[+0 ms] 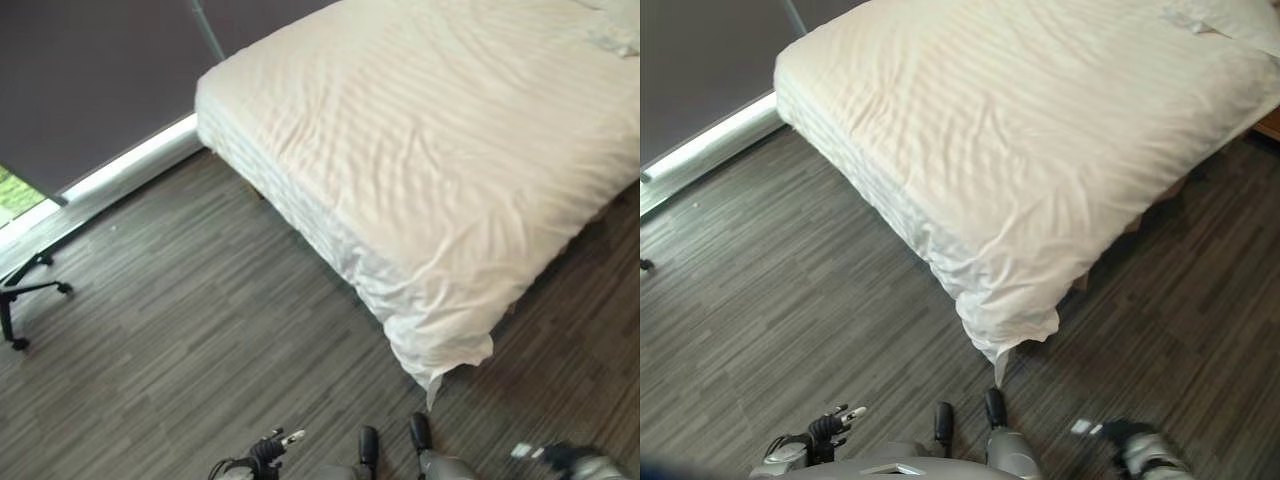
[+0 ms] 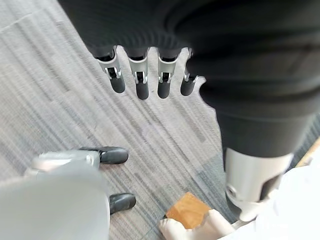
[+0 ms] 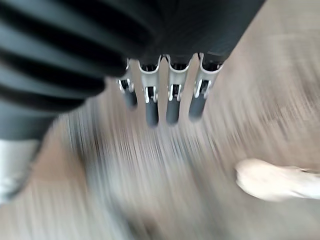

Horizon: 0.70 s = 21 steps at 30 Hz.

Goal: Making the bed.

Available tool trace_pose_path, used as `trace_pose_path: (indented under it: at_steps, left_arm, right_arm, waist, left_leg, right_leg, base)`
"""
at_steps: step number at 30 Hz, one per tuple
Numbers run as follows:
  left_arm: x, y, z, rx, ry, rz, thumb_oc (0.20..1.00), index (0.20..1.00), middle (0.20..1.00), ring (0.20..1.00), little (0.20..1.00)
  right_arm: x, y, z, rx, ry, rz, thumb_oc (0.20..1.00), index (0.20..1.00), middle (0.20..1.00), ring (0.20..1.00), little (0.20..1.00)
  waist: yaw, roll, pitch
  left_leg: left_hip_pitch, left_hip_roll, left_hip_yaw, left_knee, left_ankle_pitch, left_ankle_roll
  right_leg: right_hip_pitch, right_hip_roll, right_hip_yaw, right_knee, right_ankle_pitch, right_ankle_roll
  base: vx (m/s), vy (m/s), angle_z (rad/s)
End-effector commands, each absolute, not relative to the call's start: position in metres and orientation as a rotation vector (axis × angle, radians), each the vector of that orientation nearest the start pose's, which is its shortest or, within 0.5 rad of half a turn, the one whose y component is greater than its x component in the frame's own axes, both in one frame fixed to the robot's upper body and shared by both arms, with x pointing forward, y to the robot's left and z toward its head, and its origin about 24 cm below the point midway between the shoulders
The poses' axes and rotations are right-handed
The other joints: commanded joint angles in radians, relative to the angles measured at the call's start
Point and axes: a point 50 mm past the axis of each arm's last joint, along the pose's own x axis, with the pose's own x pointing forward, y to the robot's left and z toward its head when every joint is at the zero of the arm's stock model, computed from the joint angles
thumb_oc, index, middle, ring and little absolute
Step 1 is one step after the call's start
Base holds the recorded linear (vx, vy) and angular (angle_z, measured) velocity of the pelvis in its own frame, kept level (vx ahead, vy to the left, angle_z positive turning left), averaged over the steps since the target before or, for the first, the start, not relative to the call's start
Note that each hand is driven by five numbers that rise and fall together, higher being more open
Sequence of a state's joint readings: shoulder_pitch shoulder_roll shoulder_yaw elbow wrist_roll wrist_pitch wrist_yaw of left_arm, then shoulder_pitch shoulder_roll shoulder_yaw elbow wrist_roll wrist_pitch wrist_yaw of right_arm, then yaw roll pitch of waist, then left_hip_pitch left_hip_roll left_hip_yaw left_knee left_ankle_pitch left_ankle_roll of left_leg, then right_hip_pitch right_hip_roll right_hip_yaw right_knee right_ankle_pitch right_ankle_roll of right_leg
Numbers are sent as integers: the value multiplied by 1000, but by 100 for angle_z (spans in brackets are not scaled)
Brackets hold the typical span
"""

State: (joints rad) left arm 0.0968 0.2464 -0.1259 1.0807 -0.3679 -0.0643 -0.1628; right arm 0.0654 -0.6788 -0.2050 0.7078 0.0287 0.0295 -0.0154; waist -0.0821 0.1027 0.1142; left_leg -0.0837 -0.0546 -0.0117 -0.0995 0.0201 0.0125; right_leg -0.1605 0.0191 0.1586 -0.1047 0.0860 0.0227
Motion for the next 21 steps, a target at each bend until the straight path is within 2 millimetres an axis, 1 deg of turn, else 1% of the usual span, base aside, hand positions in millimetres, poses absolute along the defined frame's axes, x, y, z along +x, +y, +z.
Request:
trace_pose_path:
  at_steps: [1, 2, 3, 4, 6, 7, 8, 9, 10, 11, 12, 13, 14, 15, 16, 18, 19, 20, 21]
  left_arm:
    - [97, 213, -158, -117, 1082, 42, 1000, 1000, 1000, 1000, 1000]
    - [98, 206, -159, -122, 1076, 23, 1000, 1000, 1000, 1000, 1000]
    - [101, 197, -159, -127, 1067, -8, 1000, 1000, 1000, 1000, 1000]
    - [100, 196, -160, -125, 1071, -21, 1000, 1000, 1000, 1000, 1000]
    - [100, 196, -160, -124, 1071, -21, 1000, 1000, 1000, 1000, 1000]
    - [98, 193, -160, -129, 1074, -55, 1000, 1000, 1000, 1000, 1000]
    - [97, 193, -160, -126, 1077, -64, 1000, 1000, 1000, 1000, 1000]
    - [94, 194, -161, -123, 1083, -72, 1000, 1000, 1000, 1000, 1000]
    - [94, 194, -161, -123, 1083, -72, 1000, 1000, 1000, 1000, 1000]
    - [89, 196, -161, -119, 1095, -97, 1000, 1000, 1000, 1000, 1000]
    - [86, 197, -162, -115, 1106, -110, 1000, 1000, 1000, 1000, 1000]
    - [86, 197, -162, -115, 1106, -110, 1000, 1000, 1000, 1000, 1000]
    - [85, 197, -162, -112, 1108, -122, 1000, 1000, 1000, 1000, 1000]
    - [84, 196, -162, -100, 1112, -136, 1000, 1000, 1000, 1000, 1000]
    - [84, 196, -162, -100, 1112, -136, 1000, 1000, 1000, 1000, 1000]
    - [86, 194, -162, -94, 1107, -149, 1000, 1000, 1000, 1000, 1000]
    - [88, 195, -162, -79, 1108, -153, 1000, 1000, 1000, 1000, 1000]
    - [89, 196, -162, -85, 1105, -140, 1000, 1000, 1000, 1000, 1000]
    - [89, 196, -162, -86, 1105, -140, 1000, 1000, 1000, 1000, 1000]
  right_arm:
    - [196, -377, 11, -388, 360, -538, 1000, 1000, 1000, 1000, 1000]
    - [207, -370, 27, -215, 194, -567, 200, 200, 200, 200, 200]
    - [219, -351, 36, 51, 7, -532, 200, 200, 200, 200, 200]
    - [226, -336, 40, 196, -54, -452, 200, 200, 200, 200, 200]
    - [226, -336, 40, 196, -54, -452, 200, 200, 200, 200, 200]
    - [235, -309, 50, 365, -150, -260, 200, 200, 200, 200, 200]
    - [236, -300, 46, 419, -134, -198, 200, 200, 200, 200, 200]
    - [236, -290, 45, 448, -117, -103, 200, 200, 200, 200, 200]
    - [236, -290, 45, 448, -117, -103, 200, 200, 200, 200, 200]
    - [237, -279, 39, 469, -52, 8, 200, 200, 200, 200, 200]
    - [241, -266, 37, 494, -9, 115, 200, 200, 200, 200, 200]
    - [241, -266, 37, 494, -9, 115, 200, 200, 200, 200, 200]
    - [244, -260, 36, 493, 20, 171, 200, 200, 200, 200, 200]
    - [254, -252, 39, 465, 52, 247, 200, 200, 200, 200, 200]
    - [254, -252, 39, 465, 52, 247, 200, 200, 200, 200, 200]
    - [269, -243, 49, 409, 58, 311, 200, 200, 200, 200, 200]
    - [283, -232, 58, 373, 59, 375, 200, 200, 200, 200, 200]
    - [290, -224, 66, 363, 47, 425, 200, 200, 200, 200, 200]
    - [290, -224, 66, 363, 47, 425, 200, 200, 200, 200, 200]
  waist:
    - [-6, 8, 36]
    - [-12, 15, 44]
    - [-17, 18, 56]
    - [-18, 17, 61]
    - [-15, 16, 59]
    - [-12, 11, 69]
    - [-8, 9, 71]
    - [-3, 9, 73]
    - [-3, 9, 72]
    - [11, 6, 75]
    - [25, 7, 77]
    - [25, 7, 77]
    - [34, 8, 79]
    - [49, 12, 88]
    - [49, 12, 88]
    - [63, 15, 93]
    - [78, 14, 97]
    - [88, 13, 97]
    - [88, 13, 97]
  left_leg:
    - [62, -35, 4, 12, -86, 46]
    - [58, -35, 15, 12, -85, 46]
    - [49, -35, 35, 12, -83, 44]
    - [49, -34, 43, 12, -83, 42]
    - [46, -34, 47, 12, -83, 42]
    - [39, -31, 65, 12, -81, 38]
    - [34, -30, 72, 12, -80, 36]
    - [28, -29, 75, 12, -79, 35]
    - [28, -30, 75, 12, -79, 35]
    - [13, -29, 82, 12, -76, 32]
    - [4, -29, 86, 12, -71, 30]
    - [4, -29, 86, 12, -71, 30]
    - [-1, -30, 87, 12, -69, 29]
    - [-12, -32, 87, 12, -64, 27]
    - [-12, -32, 87, 12, -64, 27]
    - [-24, -33, 96, 12, -60, 25]
    - [-32, -32, 103, 12, -56, 23]
    - [-40, -31, 110, 12, -54, 21]
    - [-40, -31, 110, 12, -54, 21]
  right_leg:
    - [3, -32, 29, 24, 2, 58]
    - [-3, -32, 35, 21, 7, 61]
    - [-18, -30, 48, 21, 15, 65]
    - [-19, -27, 53, 19, 16, 66]
    - [-22, -27, 56, 17, 18, 66]
    - [-35, -23, 67, 17, 24, 71]
    - [-41, -22, 68, 17, 25, 72]
    - [-47, -22, 67, 17, 23, 71]
    - [-47, -22, 67, 17, 23, 71]
    - [-63, -24, 63, 17, 24, 74]
    - [-72, -25, 60, 17, 26, 74]
    - [-72, -25, 60, 17, 26, 74]
    - [-77, -25, 59, 17, 27, 75]
    - [-88, -27, 57, 17, 32, 77]
    - [-88, -27, 57, 17, 32, 77]
    - [-101, -27, 58, 17, 37, 80]
    - [-111, -26, 57, 17, 42, 84]
    - [-119, -25, 55, 17, 44, 86]
    - [-120, -25, 55, 17, 44, 86]
  base:
    - [-4, -12, -68]
    - [-28, -26, -60]
    - [-35, -36, -42]
    - [-27, -34, -15]
    - [-14, -31, -36]
    - [-39, -61, -43]
    - [-49, -80, -33]
    - [-24, -38, -10]
    - [-36, -58, -12]
    - [-36, -63, -6]
    - [-36, -63, -3]
    - [-16, -36, -2]
    - [-30, -35, -5]
    - [-30, -35, -1]
    - [-37, -28, 0]
    - [-15, -19, -1]
    - [-22, -50, -3]
    - [-15, -44, -7]
    - [-14, -40, -13]
